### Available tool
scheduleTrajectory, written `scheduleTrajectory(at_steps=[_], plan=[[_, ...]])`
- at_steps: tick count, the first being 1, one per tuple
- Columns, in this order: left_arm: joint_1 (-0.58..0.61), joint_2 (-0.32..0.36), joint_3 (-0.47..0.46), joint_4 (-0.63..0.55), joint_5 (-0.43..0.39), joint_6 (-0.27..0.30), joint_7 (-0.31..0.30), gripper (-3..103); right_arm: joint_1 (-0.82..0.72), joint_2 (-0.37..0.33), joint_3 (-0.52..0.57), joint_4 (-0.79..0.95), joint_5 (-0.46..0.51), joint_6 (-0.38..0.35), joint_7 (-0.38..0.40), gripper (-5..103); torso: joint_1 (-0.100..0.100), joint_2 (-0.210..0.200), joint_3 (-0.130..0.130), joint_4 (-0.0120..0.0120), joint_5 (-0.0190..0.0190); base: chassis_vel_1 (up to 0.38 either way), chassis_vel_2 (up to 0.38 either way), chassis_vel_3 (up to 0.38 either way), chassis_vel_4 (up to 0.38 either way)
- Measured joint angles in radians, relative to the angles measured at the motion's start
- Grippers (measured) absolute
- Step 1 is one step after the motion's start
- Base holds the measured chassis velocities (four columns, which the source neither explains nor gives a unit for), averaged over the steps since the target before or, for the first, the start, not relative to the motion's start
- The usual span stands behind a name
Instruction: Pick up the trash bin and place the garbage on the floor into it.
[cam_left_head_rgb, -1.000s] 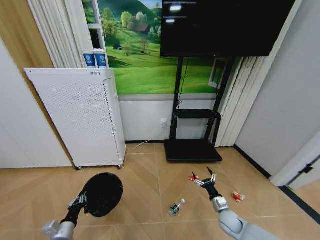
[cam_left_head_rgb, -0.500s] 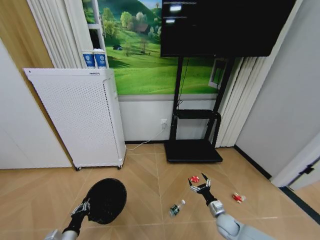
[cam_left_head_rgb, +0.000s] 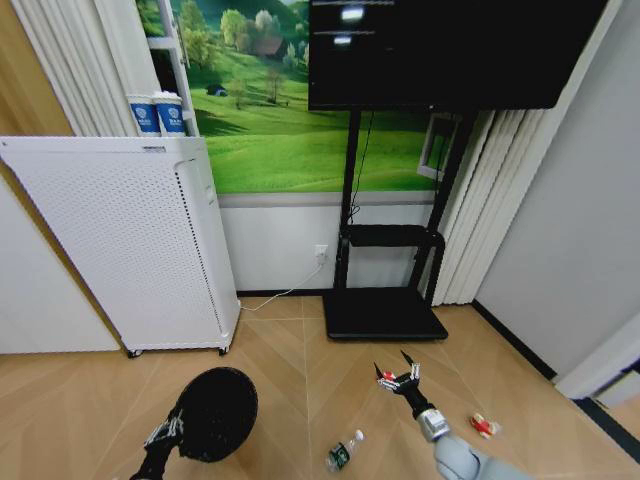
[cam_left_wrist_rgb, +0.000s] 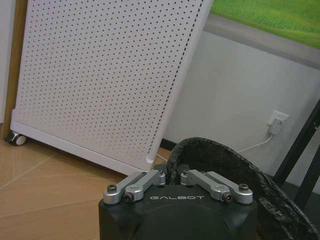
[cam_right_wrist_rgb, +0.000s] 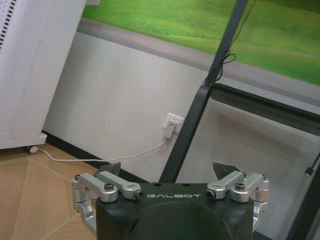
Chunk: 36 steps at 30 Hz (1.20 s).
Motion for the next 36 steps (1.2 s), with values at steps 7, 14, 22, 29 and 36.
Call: scheduleTrajectory(at_steps=[7,14,22,29,36], plan=[[0.117,-0.026,-0.056,-0.080,0.001,-0.011,-0.008,7,0.027,0.012,-0.092,-0.027,-0.022,-0.024,0.029,100,-0.001,0.000,-0.001,0.0001,0.0004,0.043,0.012,-0.066,-0.029],[0.171,-0.038,-0.092,-0.117,-0.001,-0.019,-0.004,7,0.041,0.025,-0.150,-0.058,-0.026,-0.027,0.029,100,-0.001,0.000,-0.001,0.0002,0.0005,0.020,-0.011,-0.019,0.014],[0.255,-0.068,-0.150,-0.131,0.006,-0.049,0.026,7,0.105,0.119,-0.280,-0.184,-0.067,-0.025,0.029,100,-0.001,0.000,0.000,0.0000,0.0006,0.000,0.000,0.000,0.000],[0.330,-0.110,-0.210,-0.086,-0.022,-0.094,0.088,7,0.170,0.216,-0.315,-0.444,-0.239,0.059,-0.016,100,-0.001,0.000,0.000,0.0002,0.0003,0.000,0.000,0.000,0.000],[0.338,-0.132,-0.214,-0.037,-0.042,-0.118,0.122,7,0.194,0.233,-0.342,-0.501,-0.324,0.071,-0.032,100,-0.001,0.000,0.000,0.0001,0.0005,0.000,0.000,0.000,0.000]])
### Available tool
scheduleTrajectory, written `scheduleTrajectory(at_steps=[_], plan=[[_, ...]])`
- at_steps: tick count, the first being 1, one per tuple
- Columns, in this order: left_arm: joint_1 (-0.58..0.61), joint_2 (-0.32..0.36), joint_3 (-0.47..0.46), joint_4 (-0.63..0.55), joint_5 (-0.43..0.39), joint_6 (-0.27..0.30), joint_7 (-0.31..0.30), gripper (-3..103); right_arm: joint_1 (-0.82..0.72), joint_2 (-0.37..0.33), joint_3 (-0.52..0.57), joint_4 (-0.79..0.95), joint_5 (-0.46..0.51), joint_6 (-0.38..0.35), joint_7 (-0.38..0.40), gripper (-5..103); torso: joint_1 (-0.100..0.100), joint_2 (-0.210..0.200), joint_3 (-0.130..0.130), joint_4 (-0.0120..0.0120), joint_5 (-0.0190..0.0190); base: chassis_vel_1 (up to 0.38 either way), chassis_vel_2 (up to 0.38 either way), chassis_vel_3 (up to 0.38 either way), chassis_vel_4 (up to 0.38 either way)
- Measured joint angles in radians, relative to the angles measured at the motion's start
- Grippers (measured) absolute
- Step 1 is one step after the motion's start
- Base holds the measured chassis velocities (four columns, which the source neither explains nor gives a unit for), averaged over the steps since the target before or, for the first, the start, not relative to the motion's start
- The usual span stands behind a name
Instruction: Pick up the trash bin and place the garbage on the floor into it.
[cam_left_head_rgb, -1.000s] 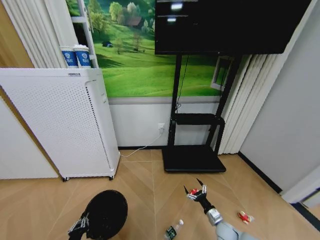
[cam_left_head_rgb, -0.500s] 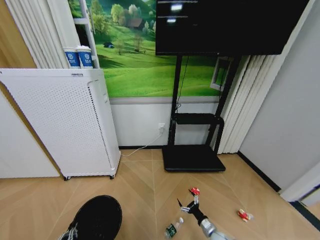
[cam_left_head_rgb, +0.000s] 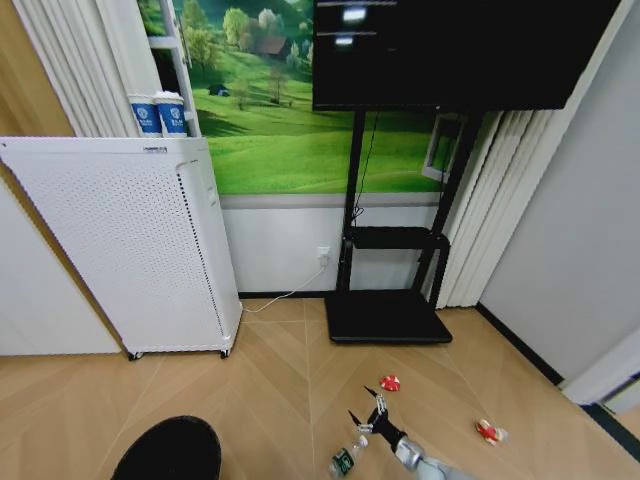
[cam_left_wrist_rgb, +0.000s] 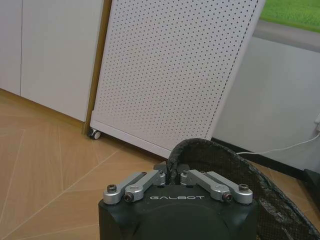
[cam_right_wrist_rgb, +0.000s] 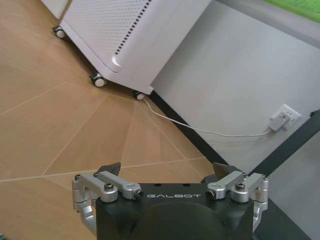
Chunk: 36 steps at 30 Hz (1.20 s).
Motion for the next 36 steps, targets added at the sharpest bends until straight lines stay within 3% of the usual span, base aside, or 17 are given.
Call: scheduleTrajectory(at_steps=[6,9,11,17,25,29,32,36], plan=[[-0.004,-0.001,-0.001,0.024,-0.017,-0.009,0.014,7,-0.008,-0.022,0.007,-0.015,-0.024,0.003,-0.018,100,0.000,0.000,0.000,-0.0001,0.0001,0.000,0.000,0.000,0.000],[-0.016,0.003,0.002,0.038,-0.023,-0.010,0.016,7,-0.012,-0.040,0.051,-0.042,-0.086,0.008,-0.026,100,0.000,0.000,0.000,-0.0001,-0.0002,0.000,0.000,0.000,0.000],[-0.030,0.003,0.011,0.047,-0.026,-0.010,0.016,7,-0.020,-0.048,0.098,-0.071,-0.201,0.021,-0.027,100,0.000,0.000,0.000,-0.0001,-0.0002,0.000,0.000,0.000,0.000],[-0.047,0.004,0.025,0.061,-0.028,-0.010,0.016,7,-0.028,-0.073,0.131,-0.080,-0.291,0.025,-0.014,100,0.000,0.000,0.000,-0.0001,0.0000,0.000,0.000,0.000,0.000],[-0.069,0.010,0.036,0.070,-0.033,-0.006,0.015,7,-0.022,-0.134,0.175,-0.059,-0.536,-0.001,0.080,100,0.000,0.000,0.000,0.0001,0.0000,0.000,0.000,0.000,0.000],[-0.075,0.014,0.039,0.068,-0.036,-0.003,0.013,7,-0.016,-0.159,0.144,-0.043,-0.515,0.003,0.076,100,0.000,0.000,0.000,0.0002,-0.0001,0.000,0.000,0.000,0.000],[-0.079,0.017,0.041,0.066,-0.036,-0.001,0.012,7,-0.016,-0.163,0.142,-0.065,-0.593,0.031,0.054,100,0.000,0.000,0.000,-0.0001,0.0003,0.000,0.000,0.000,0.000],[-0.083,0.019,0.042,0.061,-0.035,0.004,0.010,7,-0.024,-0.164,0.138,-0.083,-0.605,0.047,0.035,100,0.000,0.000,0.000,0.0000,-0.0003,0.000,0.000,0.000,0.000]])
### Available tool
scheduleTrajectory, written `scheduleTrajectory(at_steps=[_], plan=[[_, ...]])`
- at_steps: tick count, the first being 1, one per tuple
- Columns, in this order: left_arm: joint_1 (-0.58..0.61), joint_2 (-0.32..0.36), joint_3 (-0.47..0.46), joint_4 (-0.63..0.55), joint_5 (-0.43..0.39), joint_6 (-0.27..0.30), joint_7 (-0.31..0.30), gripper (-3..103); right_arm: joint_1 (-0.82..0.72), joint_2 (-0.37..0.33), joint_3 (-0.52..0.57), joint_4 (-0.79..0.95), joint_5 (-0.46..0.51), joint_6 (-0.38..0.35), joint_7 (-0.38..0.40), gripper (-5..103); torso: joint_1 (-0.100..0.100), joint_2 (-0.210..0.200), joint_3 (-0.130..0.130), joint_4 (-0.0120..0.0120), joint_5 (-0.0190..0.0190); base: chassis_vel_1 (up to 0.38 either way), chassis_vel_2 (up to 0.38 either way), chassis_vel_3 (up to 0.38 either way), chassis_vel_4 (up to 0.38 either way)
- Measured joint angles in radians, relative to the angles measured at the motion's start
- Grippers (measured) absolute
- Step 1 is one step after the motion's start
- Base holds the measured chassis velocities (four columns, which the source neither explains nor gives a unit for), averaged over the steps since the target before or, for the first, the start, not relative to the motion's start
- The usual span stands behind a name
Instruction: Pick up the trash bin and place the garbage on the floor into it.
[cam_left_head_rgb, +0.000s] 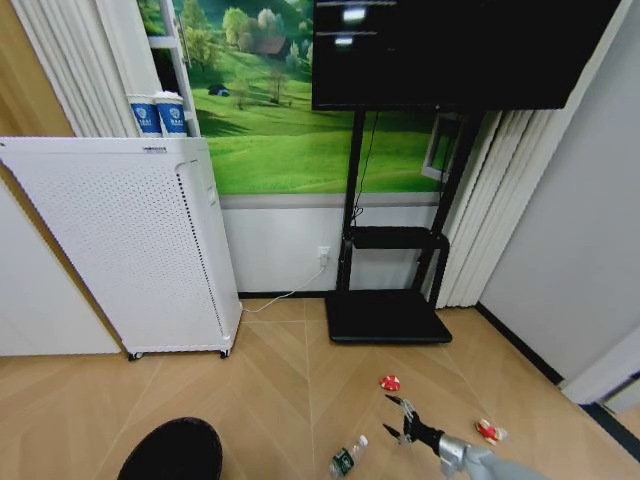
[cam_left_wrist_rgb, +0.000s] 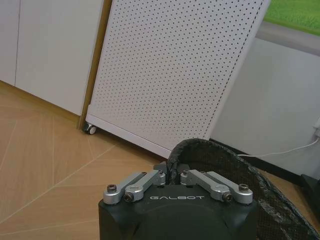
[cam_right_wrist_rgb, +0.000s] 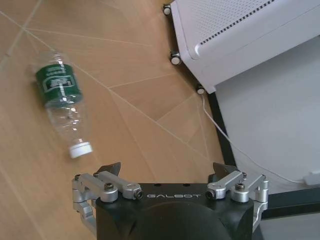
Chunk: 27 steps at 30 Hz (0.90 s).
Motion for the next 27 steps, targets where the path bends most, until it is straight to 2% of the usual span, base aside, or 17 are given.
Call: scheduleTrajectory(at_steps=[8,11,15,21,27], plan=[[-0.008,-0.005,0.011,-0.006,0.005,0.005,-0.004,7,-0.034,0.021,0.003,-0.036,-0.089,0.011,-0.015,100,0.000,0.000,0.000,-0.0001,0.0003,0.000,0.000,0.000,0.000],[-0.009,-0.009,0.013,-0.006,0.006,0.006,-0.004,7,-0.039,0.042,0.006,-0.044,-0.151,0.018,-0.014,100,0.000,0.000,0.000,-0.0001,0.0002,0.000,0.000,0.000,0.000],[-0.009,-0.012,0.013,-0.006,0.006,0.006,-0.004,7,-0.036,0.055,0.004,-0.047,-0.167,0.021,-0.014,100,0.000,0.000,0.000,-0.0001,0.0002,0.000,0.000,0.000,0.000],[-0.005,-0.021,0.014,-0.012,0.012,0.006,-0.004,7,-0.010,0.134,-0.023,-0.114,-0.214,0.050,-0.018,100,0.000,0.000,0.000,0.0002,0.0004,0.000,0.000,0.000,0.000],[0.001,-0.022,0.012,-0.009,0.010,0.000,0.000,7,-0.008,0.173,-0.059,-0.182,-0.207,0.053,-0.032,100,0.000,0.000,0.000,-0.0001,0.0002,0.000,0.000,0.000,0.000]])
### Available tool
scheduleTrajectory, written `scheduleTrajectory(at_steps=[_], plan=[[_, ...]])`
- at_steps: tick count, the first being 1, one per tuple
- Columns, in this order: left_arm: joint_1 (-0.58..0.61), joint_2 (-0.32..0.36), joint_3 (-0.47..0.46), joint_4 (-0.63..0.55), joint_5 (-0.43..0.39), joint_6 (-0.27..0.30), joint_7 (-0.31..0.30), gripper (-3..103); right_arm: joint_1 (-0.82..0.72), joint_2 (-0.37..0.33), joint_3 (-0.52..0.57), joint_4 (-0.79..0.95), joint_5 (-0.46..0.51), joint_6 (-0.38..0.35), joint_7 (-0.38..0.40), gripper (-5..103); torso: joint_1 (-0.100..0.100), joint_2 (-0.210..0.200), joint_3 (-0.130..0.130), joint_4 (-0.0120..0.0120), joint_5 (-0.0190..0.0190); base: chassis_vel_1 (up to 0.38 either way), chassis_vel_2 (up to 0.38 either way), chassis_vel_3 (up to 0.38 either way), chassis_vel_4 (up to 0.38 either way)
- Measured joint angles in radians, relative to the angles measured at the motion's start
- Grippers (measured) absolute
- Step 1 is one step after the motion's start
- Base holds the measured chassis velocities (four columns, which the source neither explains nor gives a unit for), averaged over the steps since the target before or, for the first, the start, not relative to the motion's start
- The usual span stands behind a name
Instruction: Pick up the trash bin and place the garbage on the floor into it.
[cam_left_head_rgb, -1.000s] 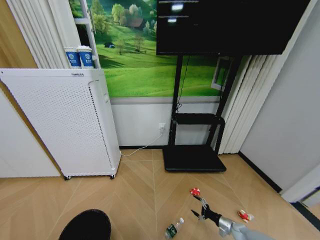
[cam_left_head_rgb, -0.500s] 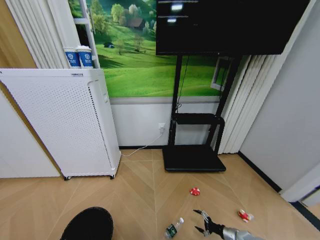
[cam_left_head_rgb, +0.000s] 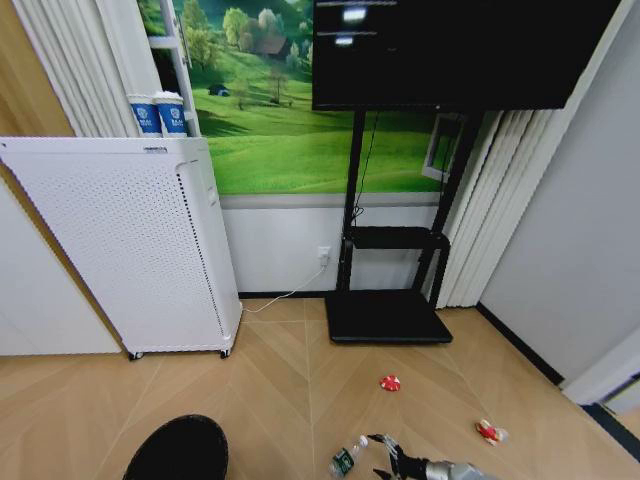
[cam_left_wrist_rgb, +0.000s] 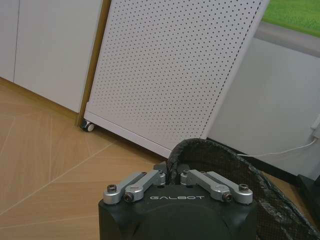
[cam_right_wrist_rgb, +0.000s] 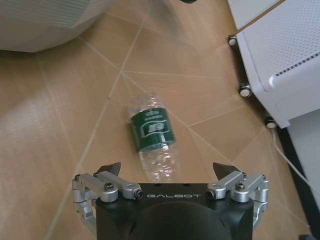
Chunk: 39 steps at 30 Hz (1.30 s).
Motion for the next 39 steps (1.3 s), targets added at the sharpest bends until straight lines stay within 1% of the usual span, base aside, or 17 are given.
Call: scheduleTrajectory(at_steps=[7,11,12,14,15,17,19,20,22,24,28,30,33,39], plan=[[-0.007,0.000,0.000,0.003,-0.012,-0.001,0.001,7,0.035,0.041,-0.056,-0.065,0.026,0.000,-0.006,100,0.000,0.000,0.000,0.0000,0.0000,0.000,0.000,0.000,0.000],[-0.010,0.004,0.000,0.004,-0.019,-0.001,0.001,7,0.073,0.054,-0.159,-0.077,0.104,-0.017,-0.004,100,0.000,0.000,0.000,0.0003,-0.0001,0.000,0.000,0.000,0.000],[-0.010,0.004,0.000,0.004,-0.019,-0.001,0.001,7,0.073,0.054,-0.159,-0.077,0.104,-0.017,-0.004,100,0.000,0.000,0.000,0.0003,-0.0001,0.000,0.000,0.000,0.000],[-0.009,0.006,-0.002,0.006,-0.026,-0.001,0.002,7,0.087,0.065,-0.206,-0.089,0.135,-0.024,-0.004,100,0.000,0.000,0.000,0.0001,-0.0001,0.000,0.000,0.000,0.000],[-0.009,0.006,-0.002,0.006,-0.026,-0.001,0.002,7,0.087,0.065,-0.206,-0.089,0.135,-0.024,-0.004,100,0.000,0.000,0.000,0.0001,-0.0001,0.000,0.000,0.000,0.000],[-0.006,0.010,-0.005,0.008,-0.035,-0.001,0.008,7,0.099,0.085,-0.253,-0.107,0.159,-0.028,-0.003,100,0.000,0.000,0.000,0.0001,-0.0002,0.000,0.000,0.000,0.000],[-0.006,0.011,-0.006,0.009,-0.037,-0.002,0.009,7,0.102,0.090,-0.263,-0.111,0.167,-0.030,-0.003,100,0.000,0.000,0.000,0.0000,-0.0002,0.000,0.000,0.000,0.000],[-0.006,0.014,-0.007,0.013,-0.043,-0.003,0.010,7,0.111,0.108,-0.296,-0.127,0.191,-0.033,-0.002,100,0.000,0.000,0.000,0.0000,0.0000,0.000,0.000,0.000,0.000],[-0.007,0.015,-0.007,0.015,-0.044,-0.003,0.011,7,0.115,0.114,-0.313,-0.132,0.204,-0.034,-0.002,100,0.000,0.000,0.000,0.0001,0.0003,0.000,0.000,0.000,0.000],[-0.009,0.015,-0.007,0.018,-0.045,-0.005,0.012,7,0.130,0.127,-0.368,-0.147,0.258,-0.042,-0.002,100,0.000,0.000,0.000,0.0001,0.0000,0.000,0.000,0.000,0.000],[-0.011,0.015,-0.005,0.019,-0.045,-0.005,0.013,7,0.140,0.145,-0.394,-0.162,0.283,-0.046,-0.002,100,0.000,0.000,0.000,0.0000,-0.0008,0.000,0.000,0.000,0.000],[-0.013,0.013,-0.001,0.021,-0.045,-0.006,0.014,7,0.152,0.179,-0.415,-0.185,0.303,-0.047,-0.002,100,0.000,0.000,0.000,0.0003,0.0007,0.000,0.000,0.000,0.000],[-0.014,0.013,0.002,0.025,-0.048,-0.006,0.016,7,0.162,0.195,-0.439,-0.203,0.326,-0.049,-0.002,100,0.000,0.000,0.000,0.0001,-0.0005,0.000,0.000,0.000,0.000],[-0.017,0.014,0.005,0.031,-0.051,-0.009,0.017,7,0.170,0.208,-0.462,-0.217,0.354,-0.051,-0.005,100,0.000,0.000,0.000,0.0001,0.0002,0.000,0.000,0.000,0.000]])
